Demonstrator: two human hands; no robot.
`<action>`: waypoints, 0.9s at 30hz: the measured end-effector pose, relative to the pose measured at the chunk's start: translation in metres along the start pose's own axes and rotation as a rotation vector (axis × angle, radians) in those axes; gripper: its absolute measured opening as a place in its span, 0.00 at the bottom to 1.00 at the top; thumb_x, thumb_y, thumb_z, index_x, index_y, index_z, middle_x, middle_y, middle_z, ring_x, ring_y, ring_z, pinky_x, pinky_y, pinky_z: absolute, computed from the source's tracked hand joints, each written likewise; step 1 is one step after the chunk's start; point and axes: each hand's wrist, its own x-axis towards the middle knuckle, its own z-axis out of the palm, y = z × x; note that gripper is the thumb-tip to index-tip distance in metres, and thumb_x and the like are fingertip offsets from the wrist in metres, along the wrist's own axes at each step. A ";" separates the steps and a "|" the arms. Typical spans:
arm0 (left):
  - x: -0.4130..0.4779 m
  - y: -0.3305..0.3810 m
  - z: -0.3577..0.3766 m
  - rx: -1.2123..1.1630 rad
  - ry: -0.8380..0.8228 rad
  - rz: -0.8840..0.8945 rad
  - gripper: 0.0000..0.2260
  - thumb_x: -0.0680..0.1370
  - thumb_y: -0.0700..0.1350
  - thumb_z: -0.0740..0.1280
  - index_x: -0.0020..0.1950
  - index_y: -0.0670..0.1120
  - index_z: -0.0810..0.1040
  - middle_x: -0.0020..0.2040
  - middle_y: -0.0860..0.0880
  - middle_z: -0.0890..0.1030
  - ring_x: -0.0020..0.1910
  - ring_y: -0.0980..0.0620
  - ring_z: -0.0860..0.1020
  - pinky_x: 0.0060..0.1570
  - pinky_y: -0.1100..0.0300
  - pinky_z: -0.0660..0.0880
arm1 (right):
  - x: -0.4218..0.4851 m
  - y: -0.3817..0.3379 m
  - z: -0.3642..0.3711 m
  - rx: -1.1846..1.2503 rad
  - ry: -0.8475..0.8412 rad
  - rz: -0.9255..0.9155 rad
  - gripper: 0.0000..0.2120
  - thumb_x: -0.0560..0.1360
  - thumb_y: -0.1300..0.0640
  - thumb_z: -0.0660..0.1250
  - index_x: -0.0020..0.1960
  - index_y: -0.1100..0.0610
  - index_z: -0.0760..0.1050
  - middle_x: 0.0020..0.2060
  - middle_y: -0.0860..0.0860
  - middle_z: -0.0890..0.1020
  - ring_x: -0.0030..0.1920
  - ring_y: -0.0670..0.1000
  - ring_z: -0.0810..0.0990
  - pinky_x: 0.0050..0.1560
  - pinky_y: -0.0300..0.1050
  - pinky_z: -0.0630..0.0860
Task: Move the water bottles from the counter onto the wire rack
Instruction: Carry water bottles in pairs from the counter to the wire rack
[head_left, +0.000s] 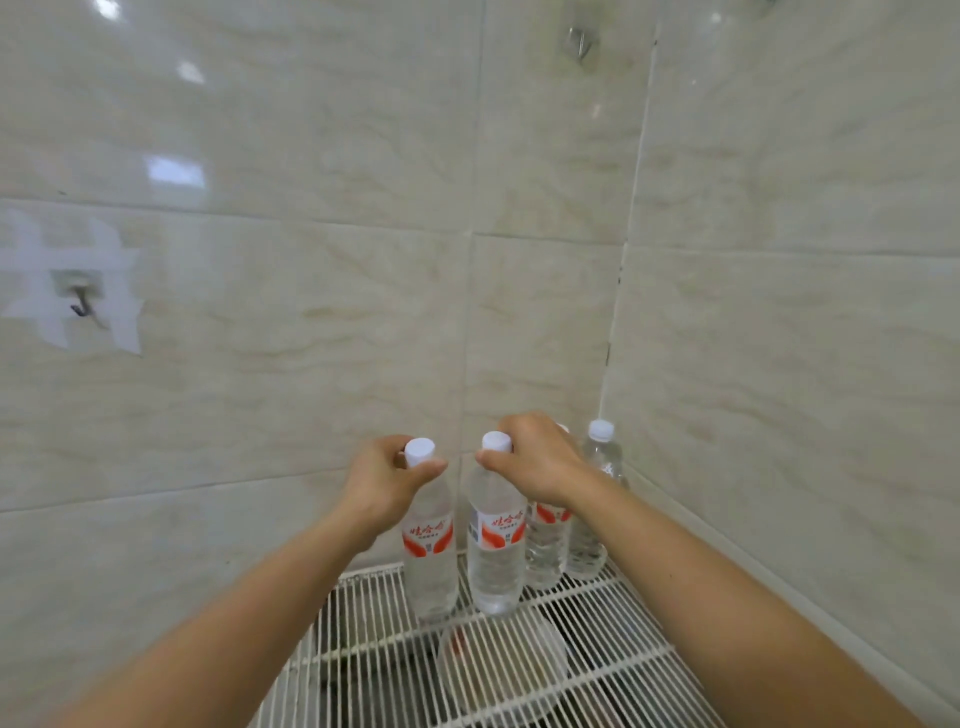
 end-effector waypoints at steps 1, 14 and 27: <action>0.004 -0.002 0.003 0.002 -0.006 -0.022 0.06 0.74 0.48 0.71 0.48 0.48 0.78 0.38 0.51 0.79 0.36 0.54 0.75 0.31 0.59 0.69 | 0.006 0.004 0.002 -0.016 -0.015 0.000 0.18 0.74 0.46 0.66 0.33 0.52 0.64 0.40 0.53 0.74 0.40 0.56 0.74 0.38 0.47 0.68; 0.043 0.001 0.028 0.116 -0.071 -0.052 0.09 0.74 0.50 0.70 0.50 0.48 0.78 0.43 0.49 0.80 0.41 0.52 0.78 0.36 0.57 0.75 | 0.052 0.029 0.015 -0.041 -0.128 -0.014 0.15 0.75 0.45 0.66 0.38 0.54 0.68 0.37 0.52 0.76 0.39 0.54 0.75 0.37 0.47 0.71; 0.036 0.001 0.036 0.247 -0.029 -0.017 0.19 0.71 0.56 0.71 0.59 0.48 0.79 0.47 0.50 0.82 0.46 0.49 0.80 0.47 0.47 0.80 | 0.048 0.032 0.013 -0.112 -0.106 -0.030 0.17 0.75 0.44 0.67 0.36 0.54 0.67 0.33 0.50 0.72 0.35 0.53 0.72 0.32 0.45 0.66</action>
